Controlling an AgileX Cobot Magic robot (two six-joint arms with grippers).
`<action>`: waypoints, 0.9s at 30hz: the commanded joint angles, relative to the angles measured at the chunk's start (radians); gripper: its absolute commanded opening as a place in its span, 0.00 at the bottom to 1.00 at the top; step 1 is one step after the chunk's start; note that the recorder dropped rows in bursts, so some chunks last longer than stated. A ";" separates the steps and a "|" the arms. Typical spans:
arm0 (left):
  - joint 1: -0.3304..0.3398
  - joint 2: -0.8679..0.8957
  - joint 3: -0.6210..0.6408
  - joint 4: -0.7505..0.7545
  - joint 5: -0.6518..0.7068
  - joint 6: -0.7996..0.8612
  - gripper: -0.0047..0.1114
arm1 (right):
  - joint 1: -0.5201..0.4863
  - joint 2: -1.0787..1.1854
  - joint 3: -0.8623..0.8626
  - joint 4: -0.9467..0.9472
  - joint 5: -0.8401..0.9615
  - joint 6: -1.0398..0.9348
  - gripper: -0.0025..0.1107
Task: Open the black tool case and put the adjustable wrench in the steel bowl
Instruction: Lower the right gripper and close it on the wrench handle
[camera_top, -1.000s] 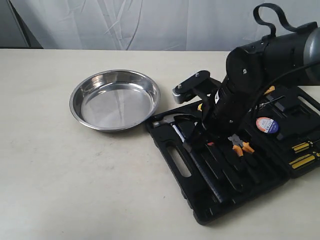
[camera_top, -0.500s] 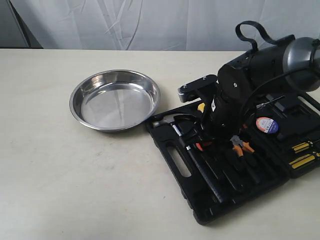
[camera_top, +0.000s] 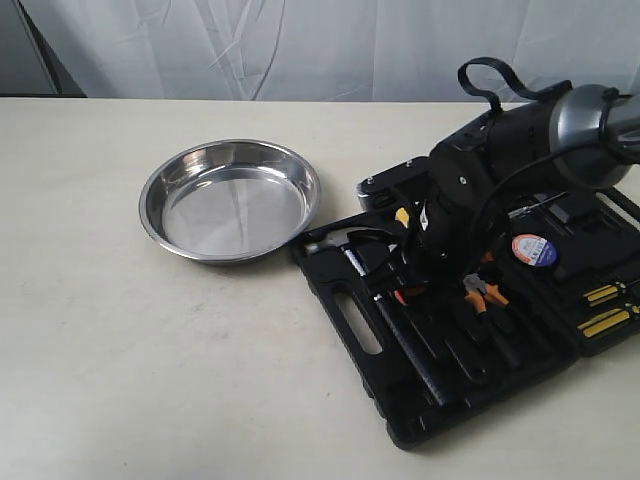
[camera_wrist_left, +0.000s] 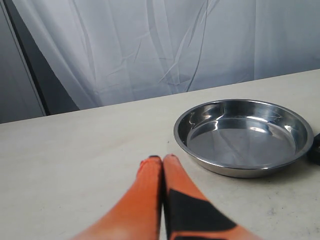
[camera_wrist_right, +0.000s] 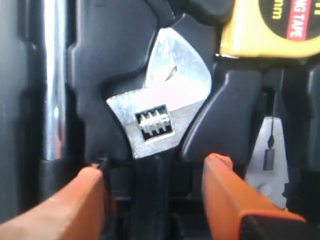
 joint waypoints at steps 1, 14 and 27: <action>-0.004 0.004 -0.002 -0.003 -0.005 -0.002 0.04 | -0.005 0.077 0.004 -0.008 -0.003 0.003 0.49; -0.004 0.004 -0.002 -0.003 -0.005 -0.002 0.04 | -0.005 0.103 0.004 0.020 0.062 0.003 0.10; -0.004 0.004 -0.002 -0.003 -0.007 -0.002 0.04 | -0.005 0.106 0.004 0.037 0.134 0.003 0.43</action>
